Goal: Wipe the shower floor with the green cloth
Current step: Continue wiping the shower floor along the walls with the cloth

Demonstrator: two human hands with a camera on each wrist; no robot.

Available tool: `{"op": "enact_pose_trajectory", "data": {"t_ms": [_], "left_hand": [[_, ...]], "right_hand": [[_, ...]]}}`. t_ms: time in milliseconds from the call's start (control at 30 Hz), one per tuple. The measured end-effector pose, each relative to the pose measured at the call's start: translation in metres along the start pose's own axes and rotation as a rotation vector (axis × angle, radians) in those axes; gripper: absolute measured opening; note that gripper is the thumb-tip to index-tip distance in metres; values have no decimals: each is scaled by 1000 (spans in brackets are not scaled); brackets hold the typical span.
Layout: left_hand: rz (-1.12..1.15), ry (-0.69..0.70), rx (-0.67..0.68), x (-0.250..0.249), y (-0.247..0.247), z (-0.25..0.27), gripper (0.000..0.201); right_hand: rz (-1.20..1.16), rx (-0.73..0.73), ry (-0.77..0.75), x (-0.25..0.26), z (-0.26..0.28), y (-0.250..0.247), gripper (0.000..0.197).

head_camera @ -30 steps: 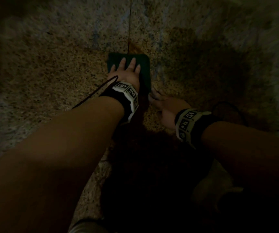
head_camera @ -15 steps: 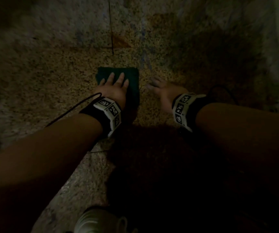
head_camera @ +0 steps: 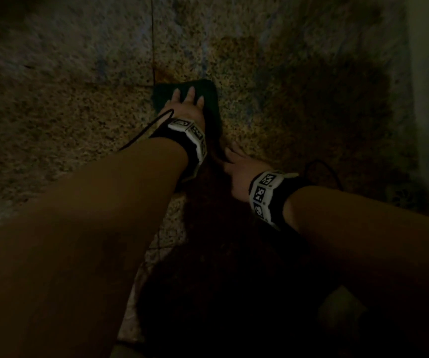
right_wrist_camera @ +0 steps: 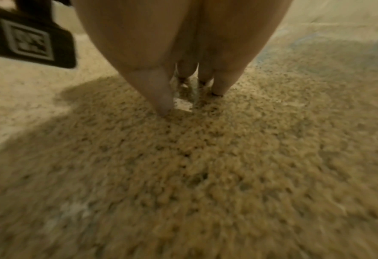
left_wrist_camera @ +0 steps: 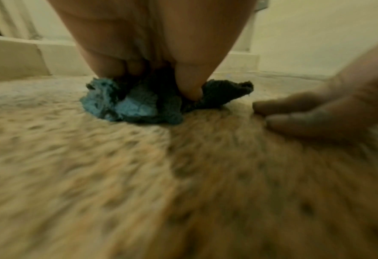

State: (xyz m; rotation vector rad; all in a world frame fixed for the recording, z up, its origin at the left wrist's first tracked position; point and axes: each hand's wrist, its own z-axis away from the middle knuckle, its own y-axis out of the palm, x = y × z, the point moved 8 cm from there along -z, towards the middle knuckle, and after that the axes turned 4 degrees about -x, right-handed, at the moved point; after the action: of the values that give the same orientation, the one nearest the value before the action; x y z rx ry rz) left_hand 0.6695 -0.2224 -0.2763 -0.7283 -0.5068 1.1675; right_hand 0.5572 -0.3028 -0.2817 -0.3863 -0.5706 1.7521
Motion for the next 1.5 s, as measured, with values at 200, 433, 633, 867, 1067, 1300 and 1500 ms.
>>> {"op": "enact_pose_trajectory", "data": {"t_ms": [200, 433, 633, 867, 1067, 1300, 1500], "left_hand": [[-14, -5, 76, 1, 0, 23, 79], [-11, -13, 135, -1, 48, 61, 79], [17, -34, 125, -2, 55, 61, 83], [14, -41, 113, -23, 23, 32, 85], [110, -36, 73, -39, 3, 13, 75], [252, -242, -93, 36, 42, 55, 78], [278, -410, 101, 69, 92, 91, 75]], "right_hand": [[-41, -82, -85, -3, 0, 0, 71], [-26, -143, -137, -22, 9, -7, 70], [-97, -159, -22, -79, 3, 5, 75], [-102, -173, -66, -82, 3, 9, 80], [-194, -161, -72, -79, 3, 0, 68], [-119, -481, -134, -58, 1, -54, 61], [96, -301, -318, 2, -33, -72, 72]]}}
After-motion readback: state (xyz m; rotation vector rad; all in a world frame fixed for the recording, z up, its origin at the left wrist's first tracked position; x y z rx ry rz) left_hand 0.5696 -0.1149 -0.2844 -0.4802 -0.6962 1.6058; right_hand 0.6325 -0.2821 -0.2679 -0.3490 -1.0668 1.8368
